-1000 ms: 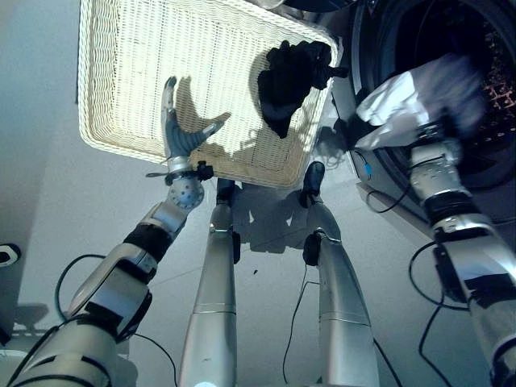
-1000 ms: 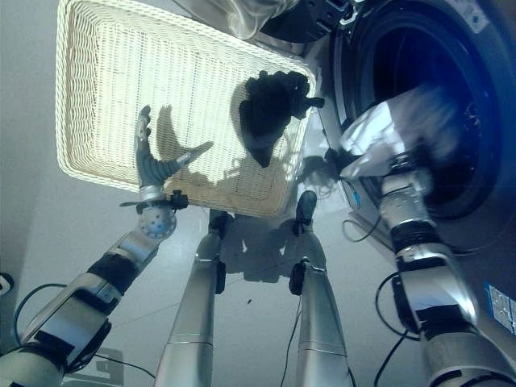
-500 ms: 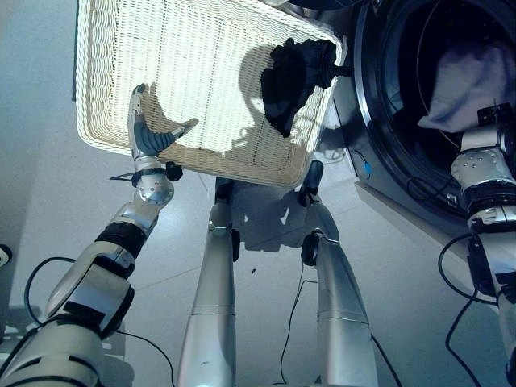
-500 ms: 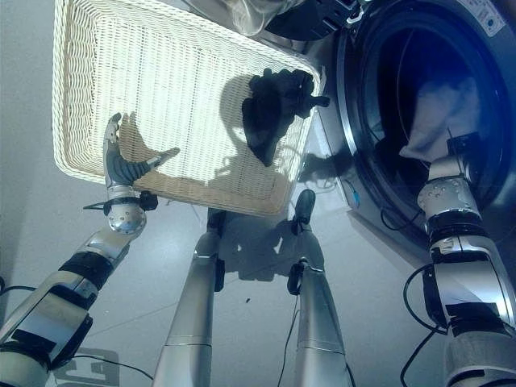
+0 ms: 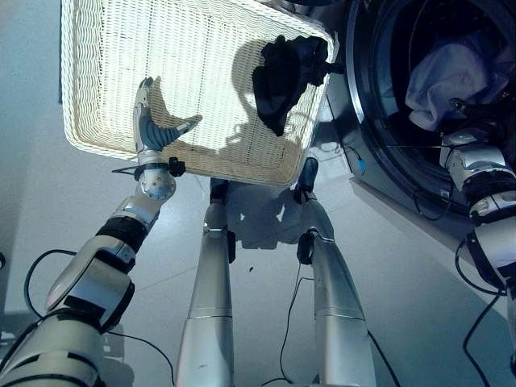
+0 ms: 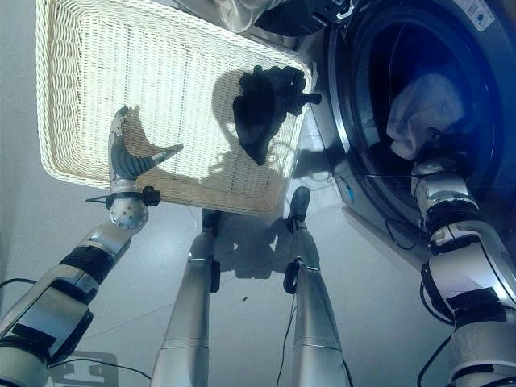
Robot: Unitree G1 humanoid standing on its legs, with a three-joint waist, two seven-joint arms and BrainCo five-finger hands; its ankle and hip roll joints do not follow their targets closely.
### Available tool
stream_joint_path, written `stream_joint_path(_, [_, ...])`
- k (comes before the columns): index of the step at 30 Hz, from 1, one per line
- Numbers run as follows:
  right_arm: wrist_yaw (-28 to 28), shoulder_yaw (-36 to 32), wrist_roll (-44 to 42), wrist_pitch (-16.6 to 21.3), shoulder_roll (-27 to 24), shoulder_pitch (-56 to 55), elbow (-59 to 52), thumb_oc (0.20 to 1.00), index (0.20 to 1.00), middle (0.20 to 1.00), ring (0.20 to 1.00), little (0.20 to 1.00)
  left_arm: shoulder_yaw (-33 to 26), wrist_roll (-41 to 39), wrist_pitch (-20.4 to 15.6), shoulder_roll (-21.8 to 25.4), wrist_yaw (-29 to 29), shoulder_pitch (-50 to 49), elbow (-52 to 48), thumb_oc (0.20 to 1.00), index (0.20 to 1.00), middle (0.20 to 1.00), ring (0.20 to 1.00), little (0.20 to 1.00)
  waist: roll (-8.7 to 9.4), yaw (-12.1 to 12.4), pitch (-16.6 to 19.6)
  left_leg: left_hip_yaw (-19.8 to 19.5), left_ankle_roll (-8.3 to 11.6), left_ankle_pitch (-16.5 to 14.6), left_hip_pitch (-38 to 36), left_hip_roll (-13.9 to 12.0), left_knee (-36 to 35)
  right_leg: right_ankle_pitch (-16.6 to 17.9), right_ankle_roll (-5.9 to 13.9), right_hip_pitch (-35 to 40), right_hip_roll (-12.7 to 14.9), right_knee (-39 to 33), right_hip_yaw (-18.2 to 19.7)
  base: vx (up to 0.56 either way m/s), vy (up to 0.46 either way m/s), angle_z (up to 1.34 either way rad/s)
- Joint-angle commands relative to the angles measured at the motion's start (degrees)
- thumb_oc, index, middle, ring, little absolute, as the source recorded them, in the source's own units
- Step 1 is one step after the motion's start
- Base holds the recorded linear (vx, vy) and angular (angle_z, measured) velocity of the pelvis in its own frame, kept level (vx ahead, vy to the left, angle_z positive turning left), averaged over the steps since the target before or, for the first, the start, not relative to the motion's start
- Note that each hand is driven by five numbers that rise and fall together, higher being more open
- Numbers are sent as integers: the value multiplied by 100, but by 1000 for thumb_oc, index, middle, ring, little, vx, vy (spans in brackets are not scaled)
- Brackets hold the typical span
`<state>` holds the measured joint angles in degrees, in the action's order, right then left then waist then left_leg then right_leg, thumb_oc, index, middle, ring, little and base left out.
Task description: Put the clothes into the washing machine.
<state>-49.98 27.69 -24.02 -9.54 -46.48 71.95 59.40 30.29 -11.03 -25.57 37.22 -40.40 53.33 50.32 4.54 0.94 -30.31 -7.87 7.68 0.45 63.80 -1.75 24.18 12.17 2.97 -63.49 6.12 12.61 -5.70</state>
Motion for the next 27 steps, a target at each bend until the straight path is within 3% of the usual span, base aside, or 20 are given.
stream_joint_path(1, [-668,484,996,104,-680,422,-582,1000,1000,1000,1000,1000,-241,-99,-81,-90,-146,61,-140,1000,1000,1000,1000,1000,-257,165,52,197,-498,319,-447,587,-863,-549,453,153,-469,680,-550,0,0,0])
stream_joint_path(6, [-737,588,1375,174,-580,386,-863,1000,1000,1000,1000,1000,-238,-59,-65,-151,-184,112,-93,1000,1000,1000,1000,1000,-279,155,52,216,-495,318,-435,588,-876,-581,448,122,-458,699,-551,0,0,0])
stream_joint_path(12, [-650,728,2461,401,-281,17,-1814,1000,1000,1000,1000,1000,-296,81,-30,-329,-357,207,-6,1000,1000,1000,1000,1000,-338,94,52,287,-477,314,-387,601,-890,-663,446,11,-444,775,-537,0,0,0])
stream_joint_path(27, [-152,799,4048,671,281,-543,-3041,1000,1000,1000,1000,1000,-492,378,149,-625,-594,336,2,1000,1000,1000,1000,1000,-358,-2,52,374,-444,350,-321,589,-921,-713,426,-128,-469,849,-493,0,0,0])
